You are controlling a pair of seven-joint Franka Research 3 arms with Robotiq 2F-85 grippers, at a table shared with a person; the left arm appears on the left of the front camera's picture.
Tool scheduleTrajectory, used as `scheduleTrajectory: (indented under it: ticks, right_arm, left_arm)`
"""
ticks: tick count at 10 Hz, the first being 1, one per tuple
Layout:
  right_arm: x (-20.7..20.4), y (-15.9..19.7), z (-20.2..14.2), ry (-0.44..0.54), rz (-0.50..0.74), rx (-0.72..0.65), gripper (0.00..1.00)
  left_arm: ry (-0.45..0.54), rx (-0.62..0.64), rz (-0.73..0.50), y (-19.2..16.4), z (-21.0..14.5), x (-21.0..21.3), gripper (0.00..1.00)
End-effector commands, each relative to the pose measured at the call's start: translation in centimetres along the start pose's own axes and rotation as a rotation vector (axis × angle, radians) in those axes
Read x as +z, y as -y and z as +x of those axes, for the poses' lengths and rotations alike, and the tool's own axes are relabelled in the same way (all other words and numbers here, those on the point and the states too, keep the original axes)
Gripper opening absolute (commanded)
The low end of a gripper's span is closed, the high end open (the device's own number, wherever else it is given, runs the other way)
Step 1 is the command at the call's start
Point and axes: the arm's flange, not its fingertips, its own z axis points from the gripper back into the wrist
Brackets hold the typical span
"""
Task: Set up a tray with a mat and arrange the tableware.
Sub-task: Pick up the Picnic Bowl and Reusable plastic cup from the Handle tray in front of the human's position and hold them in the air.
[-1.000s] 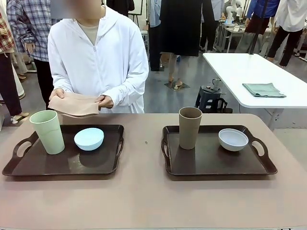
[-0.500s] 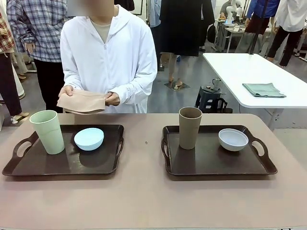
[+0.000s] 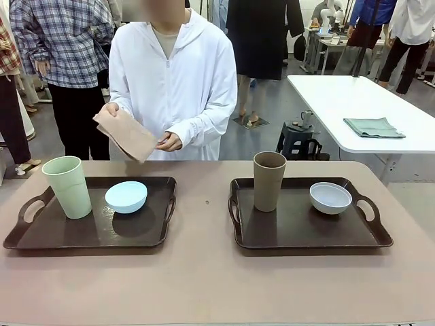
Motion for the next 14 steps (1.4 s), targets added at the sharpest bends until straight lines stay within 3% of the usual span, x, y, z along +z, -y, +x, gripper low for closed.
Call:
scheduleTrajectory:
  ticks: [1,2,3,5,7,10,12,14]
  right_arm:
    - [0.7,0.3,-0.6,0.024,0.022,0.011,1.0]
    - [0.0,0.0,0.0,0.0,0.0,0.0,1.0]
    - [-1.8,-2.0,0.6,-0.037,-0.057,0.049,1.0]
    - [-5.9,-8.0,2.3,-0.076,-0.15,0.15,1.0]
    - [-10.4,-13.1,1.9,-0.159,-0.225,0.236,1.0]
    - [-17.2,-21.6,0.1,-0.208,-0.353,0.368,1.0]
    - [-22.1,-27.5,-0.9,-0.208,-0.461,0.33,1.0]
    - [-26.5,-31.1,-1.0,-0.211,-0.523,0.329,1.0]
  left_arm:
    - [0.001,-0.004,-0.003,0.0,-0.1,0.1,1.0]
    - [0.0,0.0,0.0,0.0,0.0,0.0,1.0]
    - [0.003,-0.082,0.16,1.7,1.1,-0.4,1.0]
    - [0.024,-0.303,0.363,6.1,3.8,-0.7,1.0]
    - [0.018,-0.443,0.453,8.3,4.6,-0.9,1.0]
    - [-0.154,-0.641,0.575,12.1,5.4,-3.6,1.0]
    - [-0.279,-0.711,0.68,14.0,5.4,-6.6,1.0]
    - [-0.348,-0.733,0.704,14.7,5.5,-9.0,1.0]
